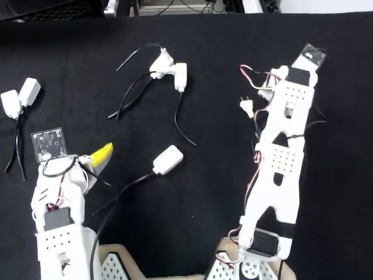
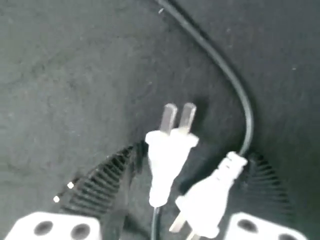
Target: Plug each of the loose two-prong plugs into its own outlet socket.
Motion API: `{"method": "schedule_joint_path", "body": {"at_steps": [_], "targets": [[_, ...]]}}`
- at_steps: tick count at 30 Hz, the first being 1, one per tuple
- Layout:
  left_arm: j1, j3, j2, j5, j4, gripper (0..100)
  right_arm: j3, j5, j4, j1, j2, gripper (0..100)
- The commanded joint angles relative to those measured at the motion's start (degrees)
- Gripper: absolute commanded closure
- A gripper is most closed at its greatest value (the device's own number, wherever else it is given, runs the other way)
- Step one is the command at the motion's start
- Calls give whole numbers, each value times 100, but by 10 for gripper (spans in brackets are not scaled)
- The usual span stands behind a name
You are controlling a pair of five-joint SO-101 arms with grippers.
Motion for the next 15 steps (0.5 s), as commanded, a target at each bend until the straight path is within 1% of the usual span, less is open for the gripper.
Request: {"method": "schedule_joint_path", "body": {"at_steps": [1, 6, 8, 11, 15], "targets": [[-48, -40, -387, -9, 264, 543, -13, -79, -299, 0, 75, 787], [-48, 13, -633, -9, 334, 544, -22, -35, -378, -18, 57, 992], [-48, 13, -651, -9, 343, 544, -22, -26, -431, -18, 57, 967], [-48, 22, -651, -9, 343, 544, -127, -18, -387, 9, 13, 988], [-48, 22, -668, -9, 343, 544, -690, -26, 176, -132, -295, 986]]}}
